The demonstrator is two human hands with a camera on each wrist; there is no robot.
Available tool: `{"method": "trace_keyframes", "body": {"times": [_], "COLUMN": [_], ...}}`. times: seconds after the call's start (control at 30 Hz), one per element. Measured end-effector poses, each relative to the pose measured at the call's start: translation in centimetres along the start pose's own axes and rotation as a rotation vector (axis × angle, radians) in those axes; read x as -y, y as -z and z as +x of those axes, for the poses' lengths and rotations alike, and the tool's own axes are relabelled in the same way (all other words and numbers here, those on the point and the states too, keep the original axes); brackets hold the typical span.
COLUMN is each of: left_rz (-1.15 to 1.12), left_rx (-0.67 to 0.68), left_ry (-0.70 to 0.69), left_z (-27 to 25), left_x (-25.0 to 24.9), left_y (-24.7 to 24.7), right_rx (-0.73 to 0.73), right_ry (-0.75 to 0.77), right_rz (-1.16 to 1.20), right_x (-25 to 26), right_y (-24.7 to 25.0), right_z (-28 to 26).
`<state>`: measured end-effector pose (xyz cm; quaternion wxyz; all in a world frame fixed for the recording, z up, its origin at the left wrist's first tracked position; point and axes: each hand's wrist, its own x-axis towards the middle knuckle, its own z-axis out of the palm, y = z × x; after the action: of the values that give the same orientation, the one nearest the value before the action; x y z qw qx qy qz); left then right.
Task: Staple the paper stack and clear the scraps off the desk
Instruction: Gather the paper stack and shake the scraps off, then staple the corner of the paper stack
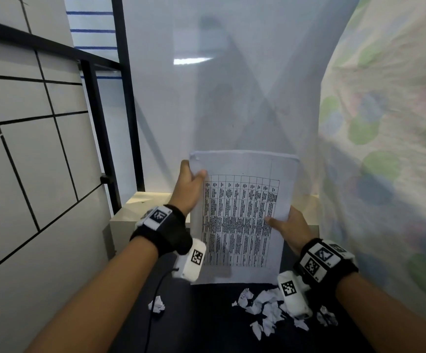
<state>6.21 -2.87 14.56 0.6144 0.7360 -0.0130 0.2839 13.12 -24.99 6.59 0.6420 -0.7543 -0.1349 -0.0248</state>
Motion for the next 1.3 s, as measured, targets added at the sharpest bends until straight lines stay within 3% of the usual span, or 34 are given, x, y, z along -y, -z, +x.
{"method": "trace_keyframes", "body": {"times": [0.13, 0.27, 0.37, 0.47, 0.6, 0.8, 1.2, 1.3], "left_rz": [0.003, 0.042, 0.051, 0.052, 0.059, 0.037, 0.171, 0.159], "left_rx": [-0.022, -0.042, -0.031, -0.031, -0.029, 0.003, -0.16, -0.212], "left_ry": [-0.025, -0.038, -0.052, -0.069, -0.064, -0.095, -0.158, -0.152], "left_z": [0.8, 1.0, 1.2, 1.0, 0.9, 0.1, 0.9, 1.4], "left_x": [0.0, 0.5, 0.5, 0.7, 0.6, 0.3, -0.2, -0.6], "left_y": [0.0, 0.0, 0.0, -0.1, -0.1, -0.1, 0.1, 0.8], "right_rx": [0.031, 0.053, 0.024, 0.177, 0.242, 0.273, -0.005, -0.091], "right_ry": [0.018, -0.02, -0.138, -0.323, -0.444, -0.58, -0.439, -0.411], "right_rz": [-0.016, -0.259, -0.543, -0.952, -1.169, -1.137, -0.967, -0.717], "right_x": [0.9, 0.9, -0.9, -3.4, -5.5, -6.5, -5.6, -4.7], "right_y": [0.4, 2.4, 4.8, 7.0, 8.3, 9.2, 9.2, 8.4], "right_z": [-0.8, -1.5, -2.4, -3.9, -5.9, -7.4, -6.8, -6.4]}}
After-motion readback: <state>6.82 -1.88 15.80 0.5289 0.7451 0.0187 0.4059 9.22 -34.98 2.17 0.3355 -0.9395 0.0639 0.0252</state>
